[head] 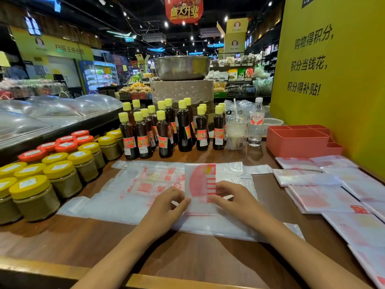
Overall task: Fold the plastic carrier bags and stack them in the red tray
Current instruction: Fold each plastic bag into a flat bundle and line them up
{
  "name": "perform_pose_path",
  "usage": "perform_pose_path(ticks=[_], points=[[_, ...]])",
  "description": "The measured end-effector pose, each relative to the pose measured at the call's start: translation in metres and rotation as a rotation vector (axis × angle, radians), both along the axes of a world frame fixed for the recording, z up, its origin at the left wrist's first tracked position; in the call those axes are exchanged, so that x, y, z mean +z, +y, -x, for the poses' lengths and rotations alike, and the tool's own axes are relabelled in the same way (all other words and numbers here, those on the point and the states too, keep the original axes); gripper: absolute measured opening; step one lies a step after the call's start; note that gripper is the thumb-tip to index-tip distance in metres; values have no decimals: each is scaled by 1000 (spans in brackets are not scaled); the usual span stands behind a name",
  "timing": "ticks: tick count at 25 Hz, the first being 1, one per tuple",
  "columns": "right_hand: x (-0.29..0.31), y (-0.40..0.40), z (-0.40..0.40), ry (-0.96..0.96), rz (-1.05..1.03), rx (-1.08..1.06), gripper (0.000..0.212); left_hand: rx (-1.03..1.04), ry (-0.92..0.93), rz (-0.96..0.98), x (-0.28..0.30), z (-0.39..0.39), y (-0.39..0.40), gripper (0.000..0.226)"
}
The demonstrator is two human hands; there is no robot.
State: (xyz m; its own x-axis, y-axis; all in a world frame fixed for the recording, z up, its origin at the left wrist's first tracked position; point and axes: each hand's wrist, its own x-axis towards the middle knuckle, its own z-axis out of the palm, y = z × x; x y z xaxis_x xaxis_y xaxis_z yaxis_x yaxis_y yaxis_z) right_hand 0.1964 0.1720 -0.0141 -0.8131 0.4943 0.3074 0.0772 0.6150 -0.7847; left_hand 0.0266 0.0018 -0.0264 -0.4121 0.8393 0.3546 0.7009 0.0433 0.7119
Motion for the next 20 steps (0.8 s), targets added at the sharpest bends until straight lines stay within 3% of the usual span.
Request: perform_pose_path(ticks=[2,5,7,11,15,20], points=[[-2,2,0,-51,-37,-87,35,69,13,23,-2,2,2,8],[-6,4,2,-108,-12,-102,40,97,27,116,-1,1,2,35],[-8,4,4,-127,-21,-88,39,68,25,121,0,-1,2,40],[-7,2,5,-128,-17,-102,35,42,13,106,-2,0,1,33],[-3,2,2,-69,68,-118,33,-39,26,30,1,-7,-1,7],[-2,3,0,-155,33,-52,41,-48,72,19,0,-6,-3,21]])
